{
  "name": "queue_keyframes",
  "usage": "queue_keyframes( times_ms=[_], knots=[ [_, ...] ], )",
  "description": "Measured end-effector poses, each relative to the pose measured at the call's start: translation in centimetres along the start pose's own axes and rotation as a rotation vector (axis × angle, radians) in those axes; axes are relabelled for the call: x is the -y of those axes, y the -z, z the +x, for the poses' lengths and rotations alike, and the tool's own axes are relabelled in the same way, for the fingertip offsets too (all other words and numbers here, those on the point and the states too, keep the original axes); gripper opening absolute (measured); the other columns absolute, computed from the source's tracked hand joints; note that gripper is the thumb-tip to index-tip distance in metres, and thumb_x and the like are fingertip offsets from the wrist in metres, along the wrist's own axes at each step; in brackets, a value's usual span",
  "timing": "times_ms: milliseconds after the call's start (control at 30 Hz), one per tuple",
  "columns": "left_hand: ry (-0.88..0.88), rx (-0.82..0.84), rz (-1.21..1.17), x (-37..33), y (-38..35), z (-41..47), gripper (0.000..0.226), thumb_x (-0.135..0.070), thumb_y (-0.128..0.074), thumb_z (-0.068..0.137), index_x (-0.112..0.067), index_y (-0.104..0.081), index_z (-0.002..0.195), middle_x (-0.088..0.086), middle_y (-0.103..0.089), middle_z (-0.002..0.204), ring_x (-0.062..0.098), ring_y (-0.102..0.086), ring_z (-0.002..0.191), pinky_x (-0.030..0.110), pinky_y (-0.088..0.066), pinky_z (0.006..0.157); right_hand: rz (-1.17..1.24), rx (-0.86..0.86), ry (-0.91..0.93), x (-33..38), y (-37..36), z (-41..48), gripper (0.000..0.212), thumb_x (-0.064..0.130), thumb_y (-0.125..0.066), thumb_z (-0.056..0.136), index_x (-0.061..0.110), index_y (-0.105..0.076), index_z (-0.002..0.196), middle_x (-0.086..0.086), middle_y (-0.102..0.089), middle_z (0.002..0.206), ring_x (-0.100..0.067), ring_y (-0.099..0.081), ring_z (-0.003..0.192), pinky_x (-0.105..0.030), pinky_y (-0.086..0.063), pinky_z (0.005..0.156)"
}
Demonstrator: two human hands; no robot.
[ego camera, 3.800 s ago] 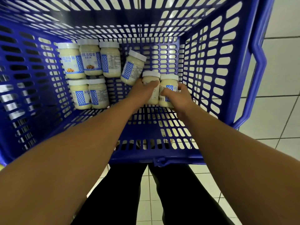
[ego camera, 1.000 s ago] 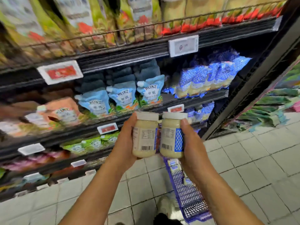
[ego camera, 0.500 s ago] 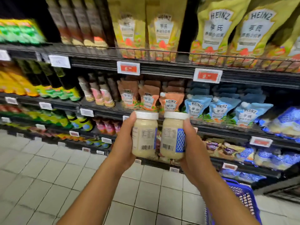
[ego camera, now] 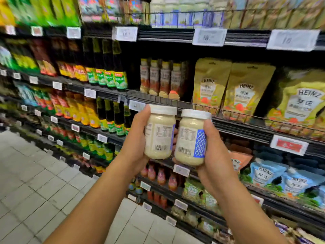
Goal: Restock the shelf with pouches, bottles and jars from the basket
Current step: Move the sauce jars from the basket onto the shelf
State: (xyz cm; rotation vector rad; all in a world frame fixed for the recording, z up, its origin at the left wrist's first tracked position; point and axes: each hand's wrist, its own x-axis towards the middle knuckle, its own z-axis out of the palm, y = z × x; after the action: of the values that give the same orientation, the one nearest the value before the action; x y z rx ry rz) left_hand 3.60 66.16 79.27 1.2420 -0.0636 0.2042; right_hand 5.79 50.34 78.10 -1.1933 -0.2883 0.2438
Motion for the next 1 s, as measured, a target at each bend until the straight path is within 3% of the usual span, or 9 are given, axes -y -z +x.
queue_keyframes(
  times_ms=[67,167,233,333,567,700,800,900,1000],
  knots=[
    [-0.027,0.027,0.009,-1.5,-0.1,1.8,0.054,-0.067,-0.044,0.086,-0.028,-0.080,0.091,0.004,-0.076,0.083,0.019,-0.073,0.071,0.034,-0.057,0.057,0.026,0.006,0.030,1.6,-0.3,1.8,0.060,0.069,-0.056,0.069,0.022,-0.078,0.099,-0.017,-0.076,0.103,-0.035,-0.071,0.087,-0.053,-0.056,0.075],
    [-0.070,0.057,-0.028,-3.7,-0.6,5.1,0.058,-0.064,-0.043,0.085,-0.020,-0.080,0.093,0.010,-0.075,0.083,0.023,-0.071,0.069,0.034,-0.057,0.057,0.001,0.065,0.102,4.2,-0.7,4.6,0.065,0.067,-0.052,0.074,0.015,-0.074,0.106,-0.019,-0.075,0.103,-0.035,-0.070,0.080,-0.050,-0.052,0.070],
    [-0.126,0.074,-0.042,-4.9,-1.2,7.4,0.057,-0.063,-0.044,0.086,-0.020,-0.079,0.094,0.010,-0.075,0.087,0.023,-0.071,0.073,0.034,-0.058,0.061,-0.025,0.071,0.155,6.0,-0.8,6.5,0.069,0.067,-0.053,0.076,0.013,-0.071,0.115,-0.017,-0.074,0.110,-0.034,-0.070,0.094,-0.050,-0.052,0.078],
    [-0.207,0.096,-0.052,-6.9,-2.0,10.4,0.056,-0.063,-0.042,0.087,-0.022,-0.079,0.097,0.010,-0.076,0.095,0.024,-0.072,0.082,0.035,-0.059,0.067,-0.067,0.109,0.243,8.8,-1.0,9.1,0.062,0.066,-0.052,0.078,0.018,-0.074,0.111,-0.014,-0.075,0.112,-0.034,-0.070,0.103,-0.052,-0.054,0.084],
    [-0.311,0.200,-0.085,-11.7,-4.0,15.7,0.053,-0.060,-0.045,0.091,-0.021,-0.077,0.105,0.008,-0.076,0.096,0.023,-0.073,0.079,0.034,-0.058,0.058,-0.090,0.219,0.316,14.7,-2.0,13.5,0.055,0.068,-0.051,0.073,0.025,-0.078,0.096,-0.018,-0.076,0.090,-0.030,-0.069,0.065,-0.049,-0.047,0.061],
    [-0.368,0.248,-0.061,-14.1,-4.8,18.2,0.054,-0.059,-0.036,0.096,-0.026,-0.079,0.100,0.000,-0.077,0.098,0.016,-0.074,0.088,0.028,-0.058,0.064,-0.096,0.194,0.318,17.6,-2.6,15.7,0.067,0.069,-0.053,0.068,0.021,-0.074,0.109,-0.015,-0.076,0.104,-0.032,-0.071,0.083,-0.044,-0.059,0.059],
    [-0.397,0.275,-0.023,-16.1,-4.9,20.0,0.056,-0.059,-0.035,0.098,-0.028,-0.080,0.091,-0.004,-0.077,0.091,0.013,-0.074,0.083,0.026,-0.057,0.063,-0.104,0.184,0.332,19.3,-3.7,17.6,0.068,0.068,-0.053,0.067,0.020,-0.073,0.111,-0.013,-0.076,0.106,-0.031,-0.073,0.086,-0.042,-0.059,0.058],
    [-0.408,0.310,-0.022,-18.1,-4.3,22.1,0.052,-0.064,-0.040,0.095,-0.028,-0.078,0.094,-0.002,-0.076,0.095,0.015,-0.074,0.086,0.028,-0.057,0.062,-0.111,0.181,0.359,20.5,-5.2,19.7,0.068,0.068,-0.053,0.067,0.021,-0.072,0.112,-0.011,-0.077,0.107,-0.030,-0.073,0.089,-0.041,-0.059,0.058],
    [-0.436,0.360,-0.001,-19.9,-3.2,24.5,0.046,-0.063,-0.048,0.090,-0.027,-0.075,0.103,0.002,-0.075,0.105,0.020,-0.073,0.097,0.033,-0.059,0.070,-0.127,0.176,0.379,21.3,-7.0,22.4,0.057,0.064,-0.048,0.087,0.021,-0.069,0.119,-0.009,-0.076,0.109,-0.028,-0.074,0.091,-0.039,-0.059,0.059]
  ],
)
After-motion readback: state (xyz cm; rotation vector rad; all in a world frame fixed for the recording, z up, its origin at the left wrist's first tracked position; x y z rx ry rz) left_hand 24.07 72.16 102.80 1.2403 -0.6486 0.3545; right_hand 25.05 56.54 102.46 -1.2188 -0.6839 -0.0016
